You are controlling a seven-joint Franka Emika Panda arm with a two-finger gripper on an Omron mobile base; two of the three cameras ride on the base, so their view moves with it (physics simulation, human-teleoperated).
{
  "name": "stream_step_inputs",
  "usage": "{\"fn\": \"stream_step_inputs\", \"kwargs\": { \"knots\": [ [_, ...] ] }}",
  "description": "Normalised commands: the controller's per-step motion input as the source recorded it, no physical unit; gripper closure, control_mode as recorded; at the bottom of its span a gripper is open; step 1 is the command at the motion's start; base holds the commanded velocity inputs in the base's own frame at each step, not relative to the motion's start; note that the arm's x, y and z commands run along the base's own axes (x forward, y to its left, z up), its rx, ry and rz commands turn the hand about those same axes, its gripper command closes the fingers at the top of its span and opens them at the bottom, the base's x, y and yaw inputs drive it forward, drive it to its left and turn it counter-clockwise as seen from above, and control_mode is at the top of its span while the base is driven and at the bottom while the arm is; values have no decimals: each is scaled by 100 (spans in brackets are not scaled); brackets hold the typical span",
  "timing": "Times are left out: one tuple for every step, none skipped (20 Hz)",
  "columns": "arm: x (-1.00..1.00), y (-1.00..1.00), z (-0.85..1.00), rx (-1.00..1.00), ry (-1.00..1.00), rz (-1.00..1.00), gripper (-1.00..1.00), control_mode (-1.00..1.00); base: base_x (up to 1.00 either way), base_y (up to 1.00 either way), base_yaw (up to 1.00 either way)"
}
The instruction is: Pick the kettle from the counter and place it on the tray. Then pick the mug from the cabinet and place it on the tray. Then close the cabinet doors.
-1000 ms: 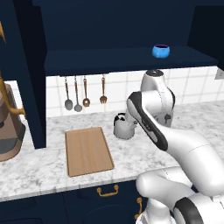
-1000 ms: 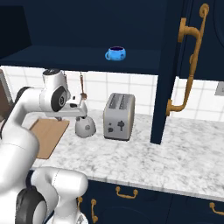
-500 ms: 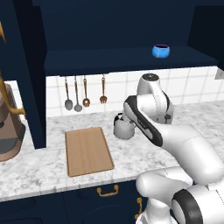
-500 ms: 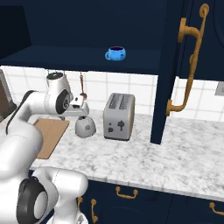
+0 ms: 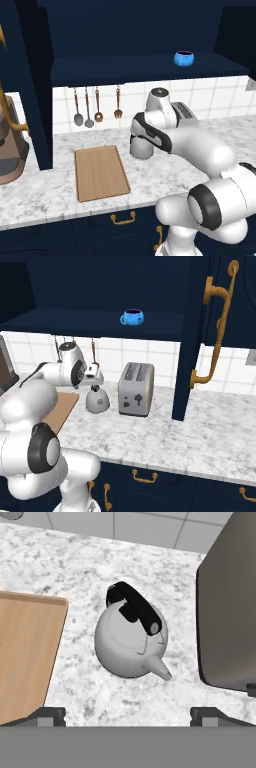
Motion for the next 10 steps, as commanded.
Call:
{"fn": "stream_step_inputs", "kwargs": {
  "knots": [
    [48, 0, -6, 0, 2, 0, -100, -100, 0, 0, 0],
    [46, 0, -4, 0, 2, 0, -100, -100, 0, 0, 0],
    [44, 0, -8, 0, 3, 0, -100, -100, 0, 0, 0],
    [45, 0, -14, 0, 3, 0, -100, -100, 0, 0, 0],
    [46, 0, -17, 0, 3, 0, -100, -100, 0, 0, 0],
    [44, 0, -26, 0, 2, 0, -100, -100, 0, 0, 0],
    [42, 0, -29, 0, 1, 0, -100, -100, 0, 0, 0],
    [41, 0, -32, 0, 1, 0, -100, -100, 0, 0, 0],
    [38, 0, -34, 0, 0, 0, -100, -100, 0, 0, 0],
    [36, 0, -36, -1, 1, 0, -100, -100, 0, 0, 0]
  ]
}}
